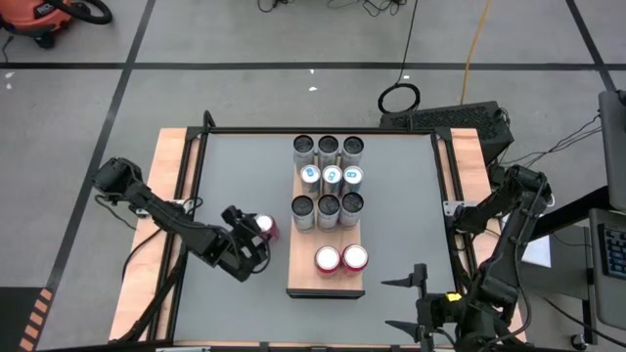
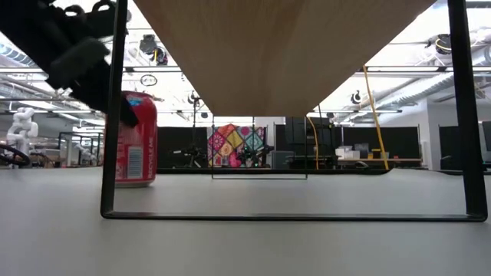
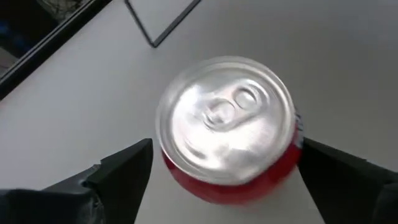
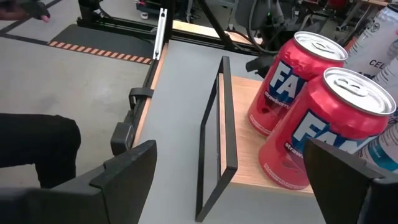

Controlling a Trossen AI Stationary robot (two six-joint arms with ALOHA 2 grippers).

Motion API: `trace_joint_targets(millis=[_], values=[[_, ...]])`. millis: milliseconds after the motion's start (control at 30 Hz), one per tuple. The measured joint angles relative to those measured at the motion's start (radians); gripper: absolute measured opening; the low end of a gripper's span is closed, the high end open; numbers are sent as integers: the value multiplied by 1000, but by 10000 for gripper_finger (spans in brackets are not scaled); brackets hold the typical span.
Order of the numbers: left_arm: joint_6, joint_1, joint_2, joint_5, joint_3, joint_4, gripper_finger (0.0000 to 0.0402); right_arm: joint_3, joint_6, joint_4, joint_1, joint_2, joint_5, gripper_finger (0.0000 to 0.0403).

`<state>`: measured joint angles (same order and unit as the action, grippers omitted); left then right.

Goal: Place canned beverage on shelf
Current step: Put the red soda can on the shelf aligned with the other red soda cans

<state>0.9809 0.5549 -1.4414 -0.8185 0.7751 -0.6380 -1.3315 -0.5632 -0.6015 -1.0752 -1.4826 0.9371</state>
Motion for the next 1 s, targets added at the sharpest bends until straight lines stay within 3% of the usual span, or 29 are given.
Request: trace_joint_targets(millis=[300,633,767,1000], values=[[-27,1,0,-5,-65,156,316,0,2,0,0,0,1,339],[-31,4,67,-51,-52,177,312,0,1,27,0,0,-8,339],[-47,-8,84,-67,-52,191,325,0,16,27,0,0,-21,339],[-53,-41,53,-73,-65,264,386,0,28,35,0,0,-20,339]])
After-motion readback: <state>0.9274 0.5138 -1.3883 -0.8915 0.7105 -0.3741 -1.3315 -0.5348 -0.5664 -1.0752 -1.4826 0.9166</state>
